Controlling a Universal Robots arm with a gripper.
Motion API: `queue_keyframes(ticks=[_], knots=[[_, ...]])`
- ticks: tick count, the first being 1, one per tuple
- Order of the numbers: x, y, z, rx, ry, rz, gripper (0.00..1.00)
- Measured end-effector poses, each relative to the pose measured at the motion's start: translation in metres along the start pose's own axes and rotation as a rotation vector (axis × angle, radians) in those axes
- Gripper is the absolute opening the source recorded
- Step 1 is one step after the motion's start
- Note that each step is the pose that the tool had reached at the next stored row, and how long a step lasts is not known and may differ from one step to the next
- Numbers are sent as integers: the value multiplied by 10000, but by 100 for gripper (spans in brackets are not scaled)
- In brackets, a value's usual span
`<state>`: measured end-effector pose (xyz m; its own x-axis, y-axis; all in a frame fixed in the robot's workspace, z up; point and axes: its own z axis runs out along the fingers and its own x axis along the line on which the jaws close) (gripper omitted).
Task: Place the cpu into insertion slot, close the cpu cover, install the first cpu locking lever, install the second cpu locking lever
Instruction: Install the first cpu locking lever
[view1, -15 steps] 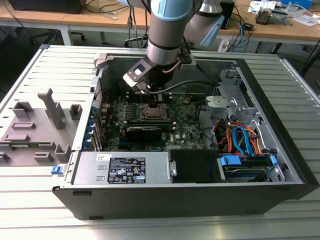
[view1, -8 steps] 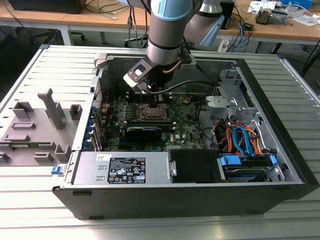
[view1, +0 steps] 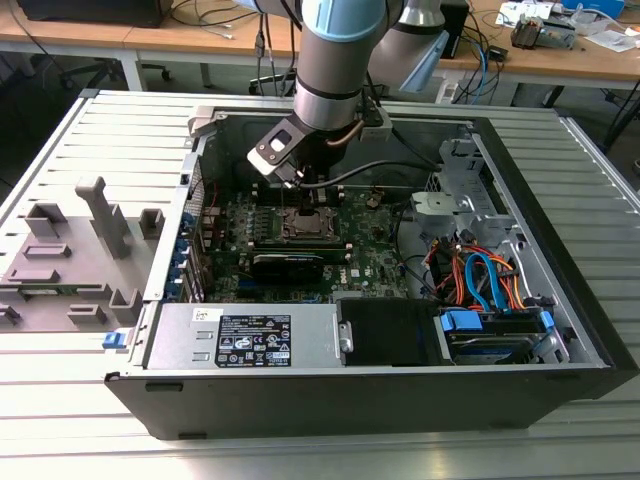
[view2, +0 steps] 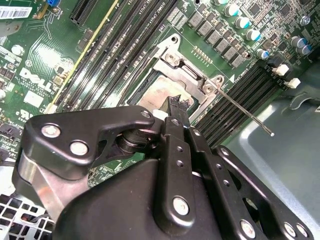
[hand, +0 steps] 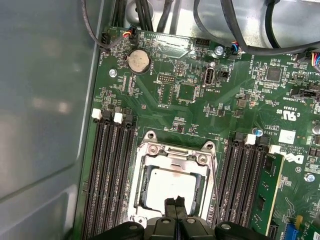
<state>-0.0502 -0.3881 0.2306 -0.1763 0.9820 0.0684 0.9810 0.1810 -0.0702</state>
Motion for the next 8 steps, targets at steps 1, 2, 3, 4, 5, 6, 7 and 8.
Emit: queue_keyframes(ticks=[1, 2, 3, 4, 5, 6, 7, 8], knots=[[0, 0, 0, 2, -1, -21, 11], [0, 0, 0, 12, -12, -166, 11], [0, 0, 0, 19, -19, -277, 11], [0, 0, 0, 24, -24, -348, 11], [0, 0, 0, 30, -31, -434, 11], [0, 0, 0, 35, -36, -509, 11], [0, 0, 0, 39, -39, -558, 11], [0, 0, 0, 40, -41, -581, 11]])
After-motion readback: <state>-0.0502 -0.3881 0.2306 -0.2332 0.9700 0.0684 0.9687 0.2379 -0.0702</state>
